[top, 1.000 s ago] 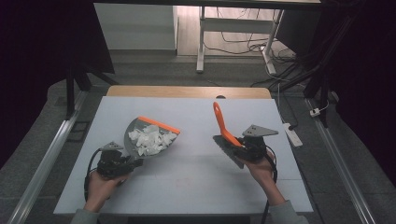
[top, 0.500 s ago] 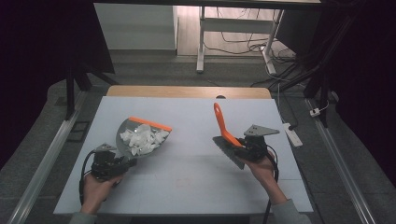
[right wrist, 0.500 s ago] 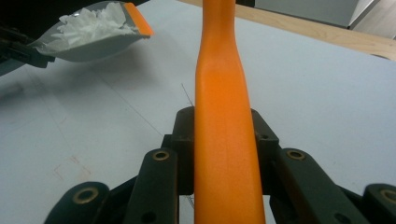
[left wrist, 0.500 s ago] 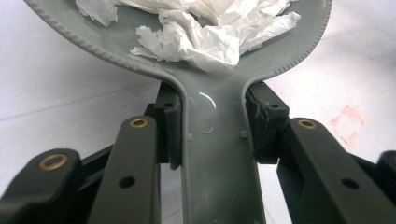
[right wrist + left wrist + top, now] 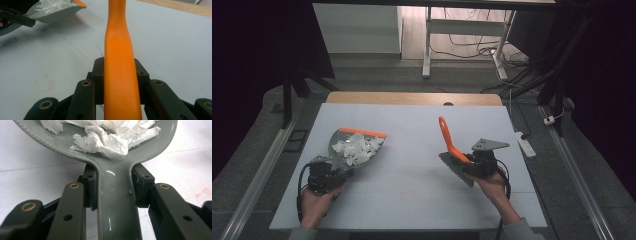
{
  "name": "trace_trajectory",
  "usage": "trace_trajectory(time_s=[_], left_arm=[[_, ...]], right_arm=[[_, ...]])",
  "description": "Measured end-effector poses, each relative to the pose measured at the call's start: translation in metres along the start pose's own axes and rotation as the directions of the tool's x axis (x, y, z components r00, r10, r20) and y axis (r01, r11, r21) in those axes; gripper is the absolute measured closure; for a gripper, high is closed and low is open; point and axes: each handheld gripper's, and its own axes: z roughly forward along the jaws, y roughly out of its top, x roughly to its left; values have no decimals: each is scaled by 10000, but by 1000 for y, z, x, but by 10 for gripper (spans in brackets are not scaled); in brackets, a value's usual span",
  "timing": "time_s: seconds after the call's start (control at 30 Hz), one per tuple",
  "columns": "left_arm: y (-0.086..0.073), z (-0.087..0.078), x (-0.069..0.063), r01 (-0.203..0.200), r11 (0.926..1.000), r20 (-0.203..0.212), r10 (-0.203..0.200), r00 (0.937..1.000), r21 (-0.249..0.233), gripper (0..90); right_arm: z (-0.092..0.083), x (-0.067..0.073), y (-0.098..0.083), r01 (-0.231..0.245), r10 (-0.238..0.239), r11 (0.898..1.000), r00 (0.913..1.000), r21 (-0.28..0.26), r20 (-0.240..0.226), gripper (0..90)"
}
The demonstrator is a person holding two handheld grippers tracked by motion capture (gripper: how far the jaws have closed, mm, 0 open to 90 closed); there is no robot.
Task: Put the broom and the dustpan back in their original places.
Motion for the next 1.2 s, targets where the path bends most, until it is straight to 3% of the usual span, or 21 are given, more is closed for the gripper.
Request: trace_trajectory(time_s=[0.17, 0.5, 0.87, 1.0, 1.2], left_arm=[[0, 5, -4, 214, 9998, -307, -212, 9993, 61, 611], [-1, 16, -9, 775, 9968, -611, -763, 9952, 176, 611], [-1, 22, -7, 1075, 9937, -1119, -1034, 9883, 317, 611], [-1, 24, -6, 1112, 9930, -1129, -1061, 9879, 401, 610], [-1, 28, -7, 1100, 9922, -1261, -1019, 9868, 587, 609]], right_arm=[[-6, -2, -7, -301, 301, 9995, 9995, -20, 27, 704], [-5, -11, -19, -1254, 1240, 9905, 9919, 562, 291, 704], [6, -16, -27, -1711, 1709, 9775, 9852, 1231, 119, 704], [11, -22, -31, -1900, 1878, 9697, 9818, 1533, 288, 704], [12, -29, -32, -1975, 1928, 9668, 9802, 1622, 446, 703]])
